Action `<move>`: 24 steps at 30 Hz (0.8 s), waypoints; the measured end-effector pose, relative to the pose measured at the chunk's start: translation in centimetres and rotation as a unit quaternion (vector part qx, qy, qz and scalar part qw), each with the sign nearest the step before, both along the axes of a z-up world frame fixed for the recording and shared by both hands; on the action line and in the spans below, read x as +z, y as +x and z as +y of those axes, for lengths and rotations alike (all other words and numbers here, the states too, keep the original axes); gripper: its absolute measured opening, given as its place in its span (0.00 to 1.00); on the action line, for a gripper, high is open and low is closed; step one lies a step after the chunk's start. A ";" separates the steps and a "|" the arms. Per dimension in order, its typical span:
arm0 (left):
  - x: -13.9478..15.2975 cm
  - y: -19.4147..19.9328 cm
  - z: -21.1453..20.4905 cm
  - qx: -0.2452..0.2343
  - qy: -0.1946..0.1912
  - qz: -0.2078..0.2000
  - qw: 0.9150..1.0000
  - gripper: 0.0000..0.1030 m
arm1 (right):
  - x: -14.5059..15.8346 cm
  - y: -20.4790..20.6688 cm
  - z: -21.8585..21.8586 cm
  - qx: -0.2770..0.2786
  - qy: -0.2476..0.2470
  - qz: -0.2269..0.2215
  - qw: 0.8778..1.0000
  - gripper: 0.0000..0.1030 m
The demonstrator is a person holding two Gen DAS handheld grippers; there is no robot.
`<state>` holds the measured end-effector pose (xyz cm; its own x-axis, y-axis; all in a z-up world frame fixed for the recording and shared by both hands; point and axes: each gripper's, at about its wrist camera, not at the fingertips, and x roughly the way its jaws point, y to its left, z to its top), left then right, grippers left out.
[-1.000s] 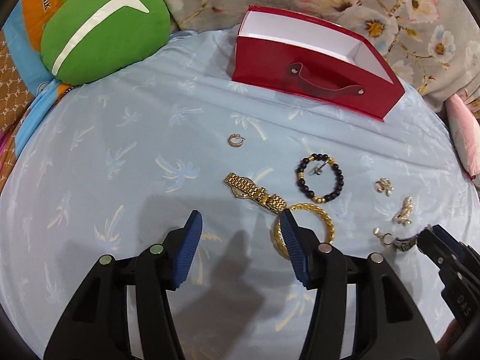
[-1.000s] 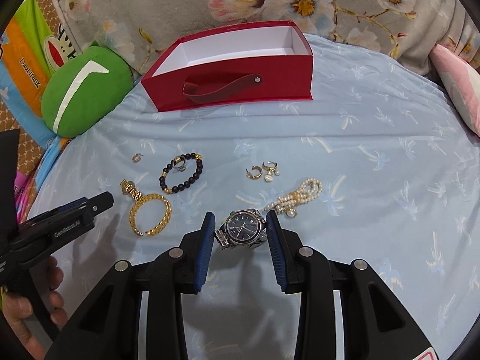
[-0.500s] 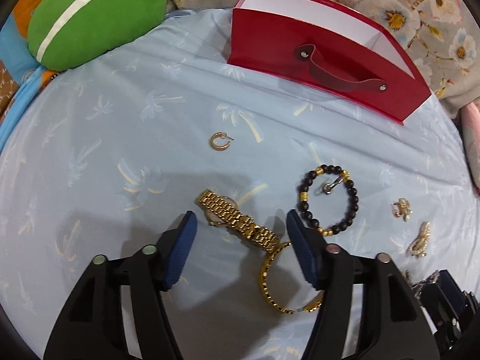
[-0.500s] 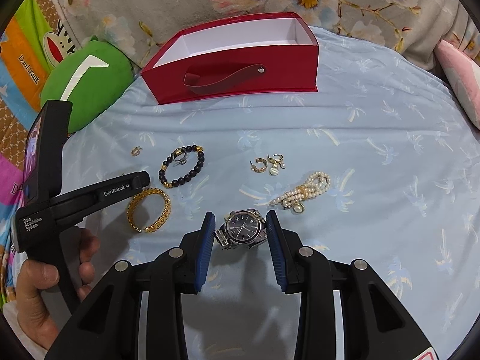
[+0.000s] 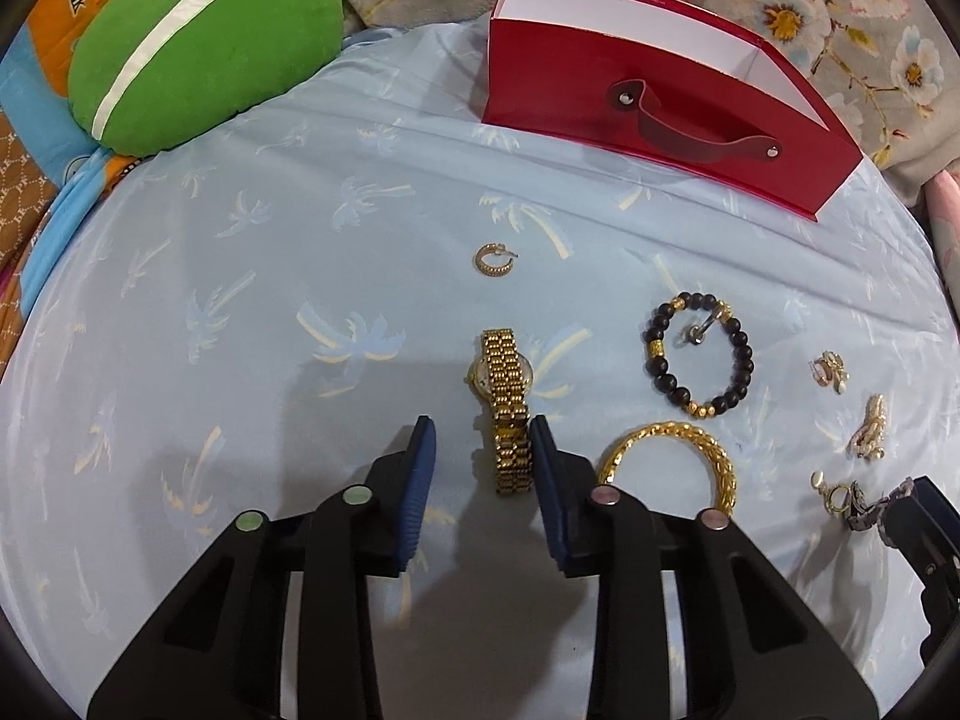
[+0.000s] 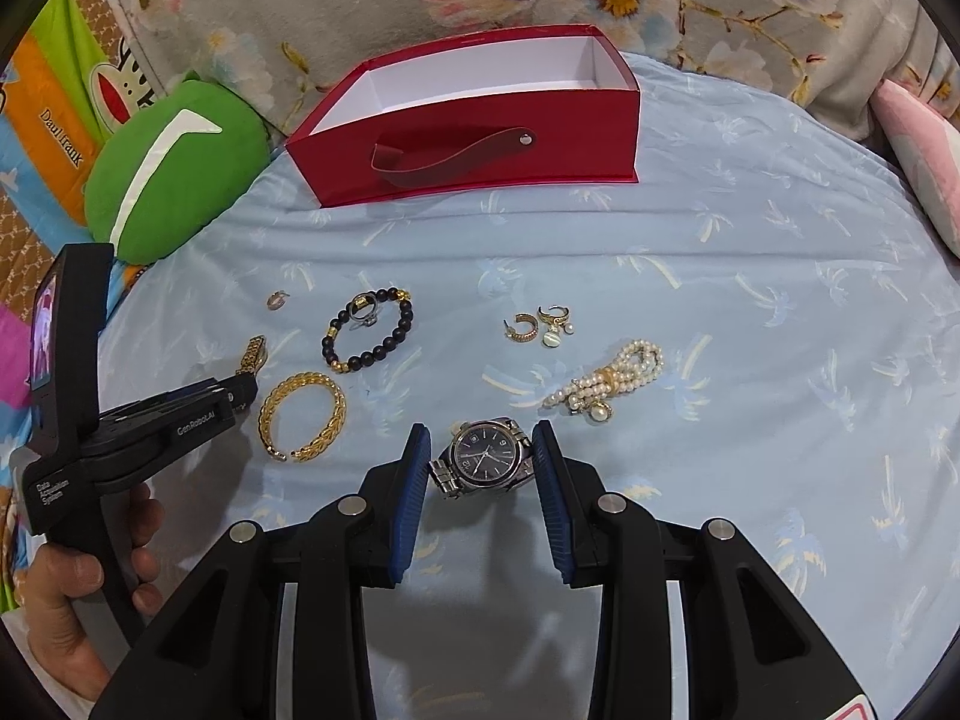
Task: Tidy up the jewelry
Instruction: 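Grasp the gold link watch with the left tool while the right tool holds the silver watch, then carry both held watches over the red box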
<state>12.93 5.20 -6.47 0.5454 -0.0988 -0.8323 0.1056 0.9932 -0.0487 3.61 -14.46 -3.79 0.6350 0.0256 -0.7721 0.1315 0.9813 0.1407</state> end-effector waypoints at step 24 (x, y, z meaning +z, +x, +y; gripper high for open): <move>9.3 -2.3 -1.2 -0.055 -0.063 -0.075 0.994 0.10 | 5.0 0.3 -1.0 0.008 -0.006 -0.050 0.999 0.32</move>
